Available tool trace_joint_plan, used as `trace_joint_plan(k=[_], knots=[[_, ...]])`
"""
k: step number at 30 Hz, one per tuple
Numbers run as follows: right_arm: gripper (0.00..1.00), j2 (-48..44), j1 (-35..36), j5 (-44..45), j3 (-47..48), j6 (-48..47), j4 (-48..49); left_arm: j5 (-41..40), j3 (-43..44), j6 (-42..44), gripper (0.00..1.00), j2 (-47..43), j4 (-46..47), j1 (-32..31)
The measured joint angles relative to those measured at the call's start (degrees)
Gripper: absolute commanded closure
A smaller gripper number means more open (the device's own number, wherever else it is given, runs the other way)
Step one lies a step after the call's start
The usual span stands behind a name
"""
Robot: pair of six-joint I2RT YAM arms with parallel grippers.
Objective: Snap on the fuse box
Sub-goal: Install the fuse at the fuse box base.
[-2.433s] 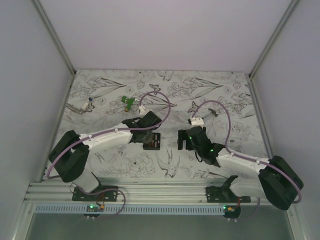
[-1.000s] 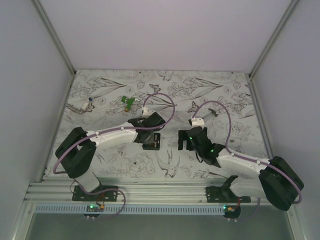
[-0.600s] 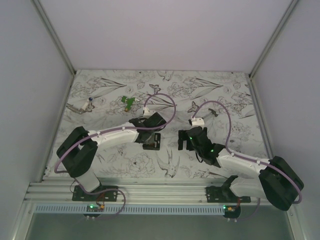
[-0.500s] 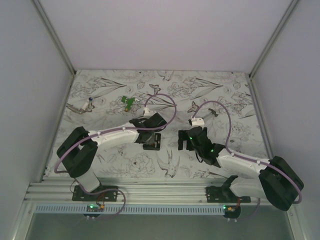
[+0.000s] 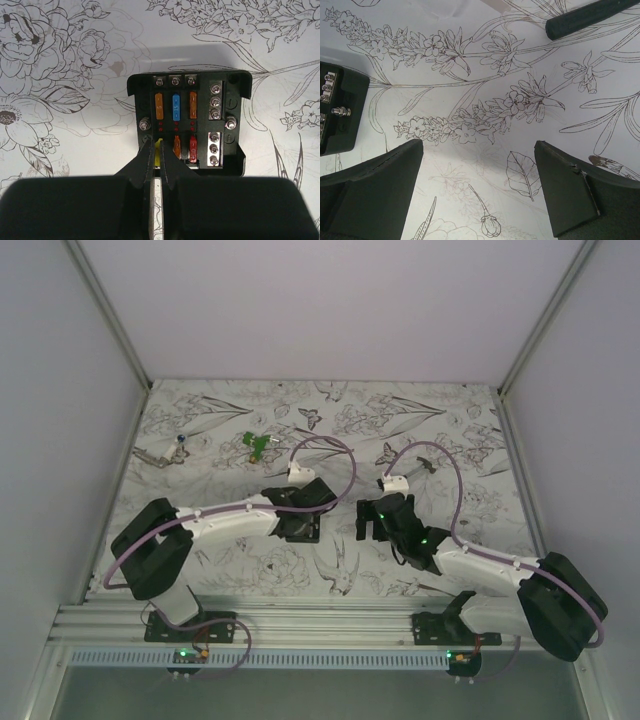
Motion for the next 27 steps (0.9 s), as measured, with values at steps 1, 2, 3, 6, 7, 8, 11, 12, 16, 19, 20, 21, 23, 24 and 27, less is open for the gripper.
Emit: trace_joint_plan(k=[1,2,3,6,7,8,11,12,16,19,20,21,23,24,27], knots=[[0.00,0.0,0.0,0.0,0.0,0.0,0.0,-0.1,0.0,-0.2,1.00,0.0,-0.1,-0.2],[0.00,0.0,0.0,0.0,0.0,0.0,0.0,-0.6,-0.2,-0.7,1.00,0.0,-0.1,-0.4],[0.00,0.0,0.0,0.0,0.0,0.0,0.0,-0.9,-0.3,-1.1,1.00,0.0,0.0,-0.6],[0.00,0.0,0.0,0.0,0.0,0.0,0.0,-2.0,-0.5,-2.4,1.00,0.0,0.0,-1.1],[0.00,0.0,0.0,0.0,0.0,0.0,0.0,-2.4,-0.6,-2.9,1.00,0.0,0.0,-1.2],[0.00,0.0,0.0,-0.1,0.0,0.0,0.1,-2.6,-0.8,-3.7,1.00,0.0,0.0,-1.4],[0.00,0.1,0.0,-0.3,0.0,0.0,0.1,-3.5,-1.2,-4.9,1.00,0.3,0.2,-1.8],[0.00,0.2,0.0,-0.3,0.0,0.0,0.1,-3.7,-1.2,-5.1,1.00,0.4,0.2,-1.8],[0.00,0.4,0.0,-0.5,0.0,0.0,0.1,-4.1,-1.2,-5.7,1.00,0.5,0.2,-2.1],[0.00,0.4,0.0,-0.7,0.0,0.0,0.1,-4.2,-1.0,-5.7,1.00,0.7,0.1,-2.2],[0.00,0.4,0.0,-0.7,0.0,0.0,0.1,-4.2,-0.8,-5.5,1.00,0.9,-0.1,-2.1],[0.00,0.4,0.0,-0.7,0.0,0.0,0.1,-4.0,-0.4,-5.4,1.00,1.3,-0.2,-1.9],[0.00,0.4,0.0,-0.7,0.0,0.0,0.1,-3.7,0.1,-5.3,1.00,1.9,-0.2,-1.6],[0.00,0.4,0.0,-0.7,0.0,0.0,0.1,-3.6,0.2,-5.3,1.00,1.9,0.0,-1.4],[0.00,0.4,0.0,-0.8,0.0,0.0,0.1,-3.3,0.2,-5.4,1.00,1.9,0.0,-1.2]])
